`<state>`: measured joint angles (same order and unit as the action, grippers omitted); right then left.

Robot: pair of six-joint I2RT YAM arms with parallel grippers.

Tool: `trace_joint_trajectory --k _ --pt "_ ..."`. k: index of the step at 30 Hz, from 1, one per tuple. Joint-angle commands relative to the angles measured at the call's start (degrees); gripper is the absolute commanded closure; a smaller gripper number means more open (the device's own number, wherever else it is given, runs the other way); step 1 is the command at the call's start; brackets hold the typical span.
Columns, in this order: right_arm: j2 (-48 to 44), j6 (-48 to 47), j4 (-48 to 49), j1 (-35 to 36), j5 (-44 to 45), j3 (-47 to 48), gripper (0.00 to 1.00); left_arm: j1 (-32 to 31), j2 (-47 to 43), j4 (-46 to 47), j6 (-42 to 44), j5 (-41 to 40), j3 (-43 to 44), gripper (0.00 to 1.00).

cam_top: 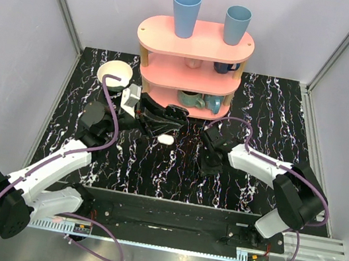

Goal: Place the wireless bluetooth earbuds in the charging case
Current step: Pick up the left earbud from the center of the board, then insert the left earbud into the left side groove of the charging case.

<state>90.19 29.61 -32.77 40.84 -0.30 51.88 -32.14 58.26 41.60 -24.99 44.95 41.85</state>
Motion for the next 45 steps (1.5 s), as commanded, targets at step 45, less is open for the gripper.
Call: trace_joint_trajectory --k 45 --pt "-31.7 -45.1 -11.8 1.3 -20.8 27.6 1.0 0.0 2.5 -7.9 2.2 10.2 6.9 1.0"
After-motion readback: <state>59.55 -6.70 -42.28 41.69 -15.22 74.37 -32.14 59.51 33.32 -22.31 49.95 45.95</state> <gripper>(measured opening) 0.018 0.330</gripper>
